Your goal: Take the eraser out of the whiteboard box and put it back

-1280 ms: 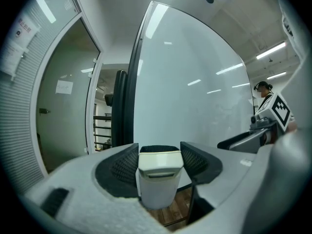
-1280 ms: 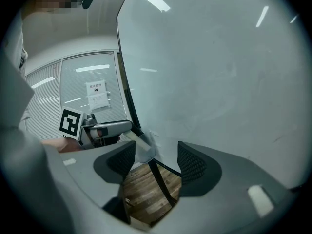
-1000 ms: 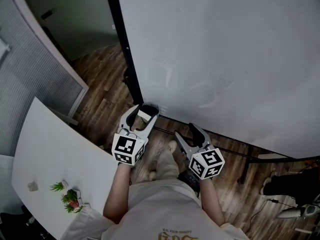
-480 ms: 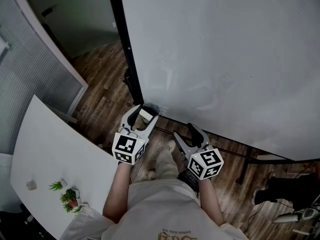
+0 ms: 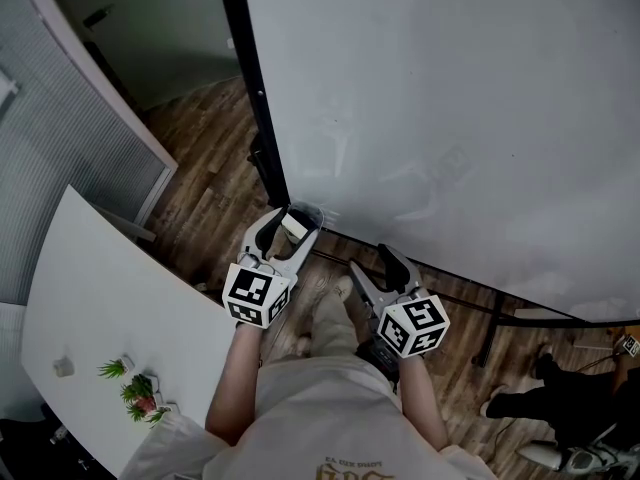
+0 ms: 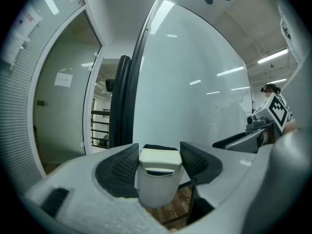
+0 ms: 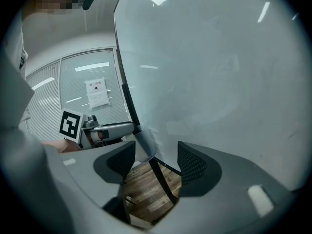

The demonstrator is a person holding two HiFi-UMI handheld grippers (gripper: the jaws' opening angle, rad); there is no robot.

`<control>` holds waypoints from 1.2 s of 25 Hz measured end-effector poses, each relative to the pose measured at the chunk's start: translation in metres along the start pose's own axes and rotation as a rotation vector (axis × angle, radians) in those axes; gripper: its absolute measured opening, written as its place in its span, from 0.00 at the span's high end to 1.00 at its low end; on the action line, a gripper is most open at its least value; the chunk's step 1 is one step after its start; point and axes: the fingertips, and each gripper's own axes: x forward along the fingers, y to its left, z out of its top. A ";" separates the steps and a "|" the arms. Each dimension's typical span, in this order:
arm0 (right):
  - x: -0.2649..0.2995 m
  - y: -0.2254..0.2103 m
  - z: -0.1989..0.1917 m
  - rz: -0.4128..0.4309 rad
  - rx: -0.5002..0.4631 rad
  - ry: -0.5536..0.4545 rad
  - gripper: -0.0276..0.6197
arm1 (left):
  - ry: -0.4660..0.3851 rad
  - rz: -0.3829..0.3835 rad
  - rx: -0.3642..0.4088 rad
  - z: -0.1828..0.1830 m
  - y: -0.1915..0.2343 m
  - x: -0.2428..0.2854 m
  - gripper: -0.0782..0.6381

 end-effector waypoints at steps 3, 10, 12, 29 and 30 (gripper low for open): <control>0.000 0.001 0.000 0.001 -0.002 -0.004 0.54 | -0.003 0.004 -0.003 0.000 0.001 -0.002 0.52; -0.006 -0.001 0.006 -0.007 -0.010 -0.028 0.54 | -0.058 0.021 -0.019 0.016 0.000 -0.013 0.53; -0.010 0.000 0.009 -0.009 -0.013 -0.041 0.54 | -0.083 0.025 -0.014 0.027 0.000 -0.019 0.54; -0.045 0.037 0.059 0.003 -0.127 -0.270 0.76 | -0.136 0.068 0.047 0.051 -0.016 -0.057 0.58; -0.047 0.037 0.062 -0.002 -0.131 -0.285 0.78 | -0.140 0.069 0.047 0.051 -0.018 -0.059 0.60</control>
